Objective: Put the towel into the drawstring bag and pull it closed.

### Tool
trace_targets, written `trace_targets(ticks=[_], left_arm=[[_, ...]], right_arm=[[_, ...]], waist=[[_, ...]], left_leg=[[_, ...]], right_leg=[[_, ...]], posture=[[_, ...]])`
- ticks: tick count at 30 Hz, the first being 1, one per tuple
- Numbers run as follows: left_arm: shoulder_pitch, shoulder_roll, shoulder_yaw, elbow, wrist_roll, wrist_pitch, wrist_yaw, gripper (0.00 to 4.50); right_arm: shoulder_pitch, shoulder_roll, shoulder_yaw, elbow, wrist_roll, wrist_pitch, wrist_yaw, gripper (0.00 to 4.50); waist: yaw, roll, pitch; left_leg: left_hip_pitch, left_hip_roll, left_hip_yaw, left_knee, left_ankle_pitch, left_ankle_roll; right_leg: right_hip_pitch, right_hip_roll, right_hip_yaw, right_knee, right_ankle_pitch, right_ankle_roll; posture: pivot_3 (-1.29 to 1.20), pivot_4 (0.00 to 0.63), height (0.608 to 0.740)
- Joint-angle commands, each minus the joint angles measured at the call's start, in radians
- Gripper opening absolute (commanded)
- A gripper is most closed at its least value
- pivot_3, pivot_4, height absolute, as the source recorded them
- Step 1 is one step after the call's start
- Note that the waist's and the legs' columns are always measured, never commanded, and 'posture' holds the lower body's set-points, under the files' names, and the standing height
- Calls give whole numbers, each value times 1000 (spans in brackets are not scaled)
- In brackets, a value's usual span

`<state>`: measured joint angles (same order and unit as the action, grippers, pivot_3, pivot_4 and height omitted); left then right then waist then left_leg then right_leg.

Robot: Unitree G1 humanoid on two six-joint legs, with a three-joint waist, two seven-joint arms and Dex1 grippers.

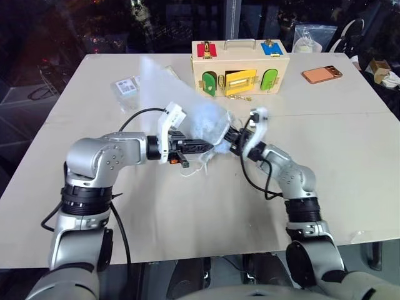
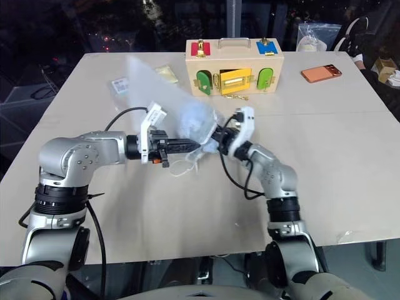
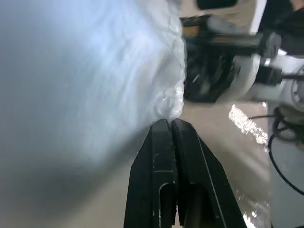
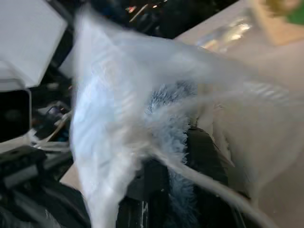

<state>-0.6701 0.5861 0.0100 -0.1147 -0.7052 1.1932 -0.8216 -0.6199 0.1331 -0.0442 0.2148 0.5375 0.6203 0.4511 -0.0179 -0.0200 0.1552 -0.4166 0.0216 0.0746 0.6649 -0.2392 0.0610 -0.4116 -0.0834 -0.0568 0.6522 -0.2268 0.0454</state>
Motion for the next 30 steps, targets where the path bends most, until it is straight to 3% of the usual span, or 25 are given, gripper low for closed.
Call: trace_targets(ticks=[1, 6, 11, 15, 18, 20, 21, 25, 29, 30], left_arm=[[-32, -28, 19, 13, -1, -21, 30, 0], [-43, -14, 47, 69, 1, -20, 41, 0], [-53, -2, 52, 99, 3, -20, 35, 0], [-60, -3, 41, 98, -1, -17, 31, 0], [-61, -18, 30, 92, -1, -24, 34, 0], [-61, -26, 24, 91, -1, -26, 34, 0], [-56, -24, 14, 82, -2, -23, 27, 0], [-38, -7, -12, 57, 5, -34, 4, 0], [-59, 4, 10, 110, 34, -83, 10, 0], [-65, 11, 12, 125, 41, -96, 5, 0]], right_arm=[[2, 16, 59, 96, -116, -136, -46, 19], [121, -31, 80, -74, -100, -116, -12, 2096], [204, -158, 127, -292, -79, -3, 41, 2096], [174, -184, 182, -245, -136, -10, 38, 2096], [83, -143, 250, -54, -245, -111, 15, 1260], [31, -97, 254, 42, -261, -183, 34, 176], [-2, -58, 234, 97, -246, -226, 46, 42], [-55, 6, 205, 220, -237, -375, 130, 42], [48, -109, 238, 37, -307, -354, 129, 42], [85, -153, 247, -39, -324, -339, 132, 726]], waist=[[3, 0, 0], [1, 0, 0], [2, 0, 0], [-2, 0, 0], [-9, 0, 0], [-10, 0, 0], [-11, -1, 1], [-18, -1, 1], [-6, 0, 1], [1, 0, 1]], left_leg=[[0, 0, 0, 0, 0, 0], [-2, -1, 1, 0, 0, 0], [-2, 0, 1, 0, 0, 0], [-1, 0, 1, 0, 0, 0], [0, 1, 1, 0, 0, 0], [0, 1, 1, 0, 0, 0], [0, 1, 1, 0, 0, 0], [-1, 1, 2, -1, 0, 0], [-3, 0, 0, -1, 0, 0], [-4, 0, 0, -1, 0, 0]], right_leg=[[0, 0, 0, 0, 0, 0], [-1, 0, 0, -2, 0, 0], [-1, 0, -1, -2, 0, 1], [-1, 1, 0, -1, 0, 0], [-1, 2, 0, 0, 0, 0], [-1, 2, 0, 0, 0, 0], [-1, 2, 0, 0, 0, 0], [-1, 2, 0, -2, 0, 1], [-1, 0, 0, -6, 0, 1], [-1, 0, 0, -6, 0, 1]], posture=[[0, 150, 740], [0, 150, 740], [0, 150, 740], [0, 150, 740], [0, 150, 740], [0, 150, 740], [0, 150, 740], [0, 150, 740], [0, 150, 740], [0, 150, 740]])
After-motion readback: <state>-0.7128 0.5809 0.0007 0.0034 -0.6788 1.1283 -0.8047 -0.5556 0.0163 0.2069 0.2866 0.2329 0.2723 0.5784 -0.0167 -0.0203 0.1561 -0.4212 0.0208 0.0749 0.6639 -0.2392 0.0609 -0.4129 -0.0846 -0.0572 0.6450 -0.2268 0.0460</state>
